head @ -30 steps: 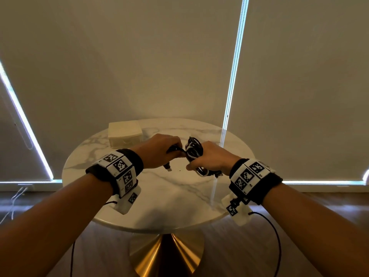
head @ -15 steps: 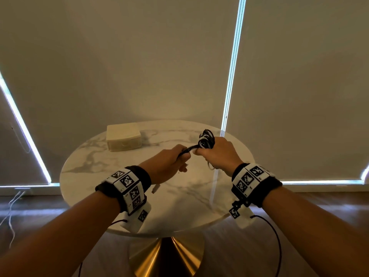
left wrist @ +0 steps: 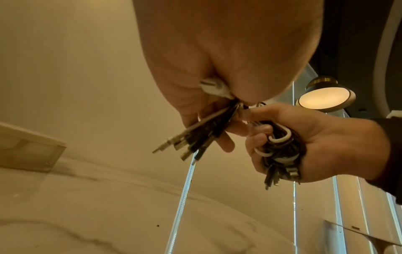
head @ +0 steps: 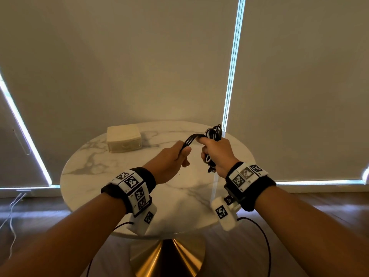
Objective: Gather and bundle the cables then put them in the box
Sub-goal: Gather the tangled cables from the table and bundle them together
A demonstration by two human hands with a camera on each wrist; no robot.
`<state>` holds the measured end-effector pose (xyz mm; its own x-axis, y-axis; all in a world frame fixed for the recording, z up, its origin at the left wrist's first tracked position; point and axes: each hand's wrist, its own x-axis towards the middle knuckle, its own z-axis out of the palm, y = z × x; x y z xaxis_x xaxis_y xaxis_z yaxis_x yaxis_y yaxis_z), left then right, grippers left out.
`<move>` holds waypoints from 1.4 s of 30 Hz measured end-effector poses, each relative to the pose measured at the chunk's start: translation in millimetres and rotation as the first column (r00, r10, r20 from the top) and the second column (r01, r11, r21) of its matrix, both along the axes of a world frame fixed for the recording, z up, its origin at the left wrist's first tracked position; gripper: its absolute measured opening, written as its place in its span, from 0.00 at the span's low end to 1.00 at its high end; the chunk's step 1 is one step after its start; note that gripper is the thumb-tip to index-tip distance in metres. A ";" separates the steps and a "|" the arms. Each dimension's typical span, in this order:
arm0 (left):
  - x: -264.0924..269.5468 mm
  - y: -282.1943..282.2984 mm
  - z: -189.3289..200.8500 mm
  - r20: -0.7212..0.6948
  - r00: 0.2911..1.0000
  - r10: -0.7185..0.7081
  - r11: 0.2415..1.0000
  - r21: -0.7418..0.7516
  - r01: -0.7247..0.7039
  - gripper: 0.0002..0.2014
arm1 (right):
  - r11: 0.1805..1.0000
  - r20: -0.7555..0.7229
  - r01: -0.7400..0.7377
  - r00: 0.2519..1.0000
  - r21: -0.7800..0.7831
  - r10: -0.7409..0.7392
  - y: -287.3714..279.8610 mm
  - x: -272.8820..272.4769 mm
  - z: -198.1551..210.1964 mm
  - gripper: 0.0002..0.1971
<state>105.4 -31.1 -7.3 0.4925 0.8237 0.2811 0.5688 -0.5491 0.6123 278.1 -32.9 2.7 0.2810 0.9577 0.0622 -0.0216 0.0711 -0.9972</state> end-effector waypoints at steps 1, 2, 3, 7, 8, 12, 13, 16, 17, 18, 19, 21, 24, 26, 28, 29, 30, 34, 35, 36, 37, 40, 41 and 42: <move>-1.3 0.4 0.5 -0.004 1.000 0.016 1.000 0.027 -0.016 0.17 | 1.000 -0.017 -0.010 1.000 0.001 0.010 0.1 -0.3 0.3 0.08; -2.7 0.1 1.6 -0.005 0.999 0.032 0.998 0.059 -0.032 0.18 | 1.000 -0.019 -0.017 1.000 0.005 0.017 -0.1 -0.3 0.2 0.08; -3.5 -0.1 2.8 -0.006 0.999 0.048 0.995 0.092 -0.047 0.19 | 1.000 -0.006 -0.018 1.000 0.009 0.018 -0.1 -0.3 -1.1 0.10; -0.8 -4.0 6.2 -0.011 0.999 0.050 0.981 0.188 -0.047 0.20 | 0.999 0.021 0.040 0.999 -0.025 -0.040 -2.1 -8.0 -12.4 0.15; 0.5 -5.3 7.1 -0.014 0.999 0.042 0.981 0.189 -0.038 0.20 | 0.998 0.004 0.057 0.998 -0.038 -0.057 -3.0 -10.7 -14.8 0.16; 1.4 -7.8 8.0 -0.032 0.998 0.049 0.983 0.176 -0.043 0.20 | 0.996 -0.087 0.064 0.994 -0.056 -0.069 -5.5 -14.3 -16.7 0.14; 0.1 -7.6 7.6 -0.036 0.998 0.058 0.983 0.174 -0.051 0.20 | 0.996 -0.112 0.057 0.992 -0.062 -0.064 -6.0 -14.3 -16.3 0.14; -2.8 -6.5 6.1 -0.012 0.998 0.066 0.990 0.128 -0.064 0.20 | 0.995 -0.197 0.047 0.978 -0.084 -0.063 -6.0 -13.4 -14.0 0.14; -2.4 -6.9 5.9 0.008 0.998 0.061 0.993 0.104 -0.061 0.20 | 0.995 -0.230 0.044 0.971 -0.091 -0.064 -5.5 -13.5 -12.7 0.15; -1.3 -7.7 5.8 0.020 0.998 0.055 0.995 0.087 -0.057 0.20 | 0.994 -0.259 0.042 0.964 -0.098 -0.066 -5.0 -13.8 -11.3 0.15; 0.9 -9.0 6.2 0.023 0.998 0.051 0.996 0.077 -0.053 0.20 | 0.993 -0.282 0.043 0.957 -0.106 -0.072 -4.0 -14.4 -9.8 0.16; 7.3 -12.5 7.6 0.016 0.999 0.045 0.997 0.067 -0.046 0.20 | 0.992 -0.320 0.051 0.944 -0.120 -0.087 -2.0 -16.2 -6.1 0.17; 14.5 -14.5 11.2 -0.031 0.998 0.045 0.992 0.122 -0.041 0.23 | 0.990 -0.374 0.060 0.921 -0.130 -0.105 1.8 -18.6 0.7 0.15; 14.5 -13.6 14.2 -0.043 0.996 0.078 0.977 0.201 -0.068 0.21 | 0.989 -0.403 0.066 0.908 -0.131 -0.114 3.8 -18.0 3.3 0.15; 13.9 -13.6 15.3 -0.023 0.993 0.118 0.951 0.291 -0.107 0.17 | 0.987 -0.396 0.064 0.911 -0.146 -0.118 4.7 -17.3 1.7 0.16; 13.6 -14.9 15.3 -0.026 0.990 0.136 0.935 0.333 -0.120 0.16 | 0.986 -0.390 0.059 0.914 -0.157 -0.116 5.0 -17.9 -0.4 0.16; 13.6 -16.1 15.1 -0.044 0.987 0.153 0.921 0.367 -0.127 0.15 | 0.984 -0.384 0.050 0.916 -0.170 -0.113 5.1 -18.1 -2.6 0.16; 10.9 -11.6 10.0 -0.127 0.971 0.204 0.896 0.423 -0.133 0.13 | 0.968 -0.327 -0.042 0.944 -0.246 -0.042 2.5 -16.9 -7.9 0.18; 9.7 -9.2 8.4 -0.143 0.967 0.212 0.894 0.427 -0.133 0.12 | 0.966 -0.313 -0.065 0.950 -0.250 -0.017 1.5 -16.3 -8.6 0.19; 8.4 -7.6 6.7 -0.154 0.963 0.219 0.894 0.428 -0.135 0.12 | 0.966 -0.303 -0.083 0.953 -0.244 0.005 1.1 -16.2 -9.5 0.18; 7.7 -6.4 4.9 -0.156 0.962 0.223 0.895 0.424 -0.139 0.12 | 0.967 -0.299 -0.100 0.954 -0.235 0.026 0.4 -16.9 -10.3 0.18; 9.7 -5.9 0.8 -0.118 0.971 0.209 0.912 0.381 -0.150 0.12 | 0.965 -0.337 -0.165 0.937 -0.204 0.089 -1.8 -20.7 -12.9 0.17; 11.1 -6.4 0.4 -0.096 0.974 0.204 0.919 0.362 -0.157 0.12 | 0.967 -0.356 -0.178 0.929 -0.185 0.103 -2.0 -21.6 -14.2 0.16; 12.0 -6.8 0.4 -0.073 0.977 0.202 0.925 0.342 -0.166 0.13 | 0.970 -0.369 -0.186 0.922 -0.159 0.116 -1.8 -22.0 -15.9 0.14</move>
